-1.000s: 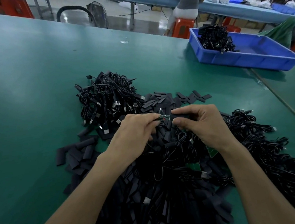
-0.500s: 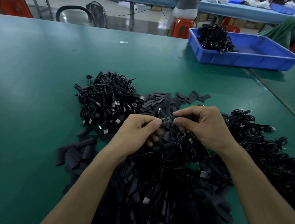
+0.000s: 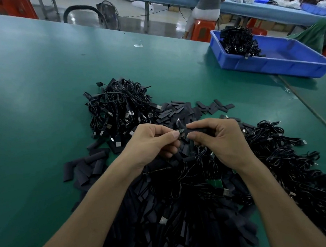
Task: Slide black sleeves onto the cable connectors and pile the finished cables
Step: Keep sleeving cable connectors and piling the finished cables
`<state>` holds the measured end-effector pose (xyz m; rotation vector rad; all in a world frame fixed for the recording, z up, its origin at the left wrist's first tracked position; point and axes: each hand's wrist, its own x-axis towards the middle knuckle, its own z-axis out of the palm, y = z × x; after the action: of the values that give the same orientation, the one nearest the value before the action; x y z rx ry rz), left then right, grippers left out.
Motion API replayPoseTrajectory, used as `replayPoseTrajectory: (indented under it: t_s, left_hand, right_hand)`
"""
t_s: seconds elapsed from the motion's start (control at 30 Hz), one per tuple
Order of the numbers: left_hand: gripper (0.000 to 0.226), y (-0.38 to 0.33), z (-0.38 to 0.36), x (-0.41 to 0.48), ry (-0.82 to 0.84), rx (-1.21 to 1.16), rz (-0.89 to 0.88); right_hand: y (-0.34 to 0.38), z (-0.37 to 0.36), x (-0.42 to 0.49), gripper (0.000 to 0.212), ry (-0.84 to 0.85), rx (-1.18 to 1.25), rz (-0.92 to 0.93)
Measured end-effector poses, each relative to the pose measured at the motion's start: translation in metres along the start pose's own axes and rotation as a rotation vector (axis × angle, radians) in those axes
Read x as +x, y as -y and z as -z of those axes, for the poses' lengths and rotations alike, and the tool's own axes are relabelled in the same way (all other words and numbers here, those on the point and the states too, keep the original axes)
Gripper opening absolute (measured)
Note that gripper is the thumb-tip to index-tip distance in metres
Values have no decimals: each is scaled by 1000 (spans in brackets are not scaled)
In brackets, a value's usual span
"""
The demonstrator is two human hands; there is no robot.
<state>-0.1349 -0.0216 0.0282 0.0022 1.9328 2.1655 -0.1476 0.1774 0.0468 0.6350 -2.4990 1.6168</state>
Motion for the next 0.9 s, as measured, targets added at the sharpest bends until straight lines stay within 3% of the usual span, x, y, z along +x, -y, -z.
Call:
replayPoseTrajectory:
  t_s: [0.27, 0.53, 0.9]
  left_hand:
    - [13, 1, -1, -1, -17, 60, 1]
    - [14, -1, -2, -2, -39, 55, -16]
    - [13, -1, -3, -4, -37, 137, -62]
  right_hand:
    - [-5, -2, -3, 13, -50, 12, 19]
    - [-4, -6, -4, 23, -18, 17, 27]
    - [-5, -12, -3, 20, -49, 28, 25]
